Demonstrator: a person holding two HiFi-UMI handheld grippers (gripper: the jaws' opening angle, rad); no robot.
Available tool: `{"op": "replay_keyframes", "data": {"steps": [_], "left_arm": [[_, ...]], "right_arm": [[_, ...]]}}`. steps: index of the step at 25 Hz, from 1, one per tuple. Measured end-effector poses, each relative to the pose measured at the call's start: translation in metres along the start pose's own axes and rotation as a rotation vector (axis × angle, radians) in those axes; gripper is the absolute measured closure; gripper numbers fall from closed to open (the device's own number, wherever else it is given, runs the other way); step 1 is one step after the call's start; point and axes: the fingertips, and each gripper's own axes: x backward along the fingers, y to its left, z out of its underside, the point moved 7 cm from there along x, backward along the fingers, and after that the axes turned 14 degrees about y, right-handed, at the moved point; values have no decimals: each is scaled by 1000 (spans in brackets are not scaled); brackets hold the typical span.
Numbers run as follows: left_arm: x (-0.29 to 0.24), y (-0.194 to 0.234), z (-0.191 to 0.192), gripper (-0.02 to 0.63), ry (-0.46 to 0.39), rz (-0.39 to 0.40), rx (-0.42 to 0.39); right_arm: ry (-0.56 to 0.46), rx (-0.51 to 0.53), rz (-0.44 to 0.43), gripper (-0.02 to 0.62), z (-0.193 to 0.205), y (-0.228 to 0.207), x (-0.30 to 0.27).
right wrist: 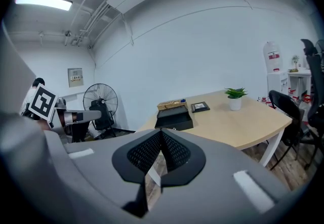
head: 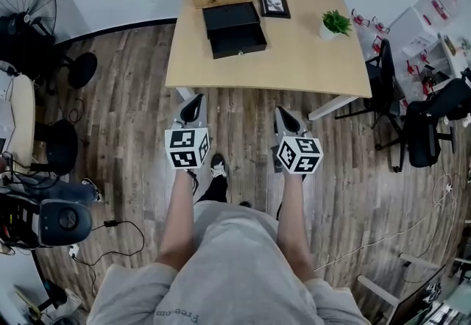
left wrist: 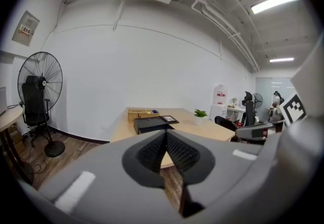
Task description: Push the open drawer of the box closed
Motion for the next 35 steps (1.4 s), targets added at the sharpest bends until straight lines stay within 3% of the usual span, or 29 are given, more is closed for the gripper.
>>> {"op": "replay_keyframes", "data": {"steps": [6,15,25,35], "left_arm": [[-43,39,-26,554,-1,27,52],[-85,97,-52,554,33,36,-6],[-115,122,-56,554,56,77,-13],[-173,132,-63,554,89,93,-43]], "right_arm": [[7,-44,-1,592,-32,-5,-54],[5,-52,42,592,-68,8,-115],[63,-23,93,592,-72,3,-146],[68,1,80,592,-99,-22,-198]]}}
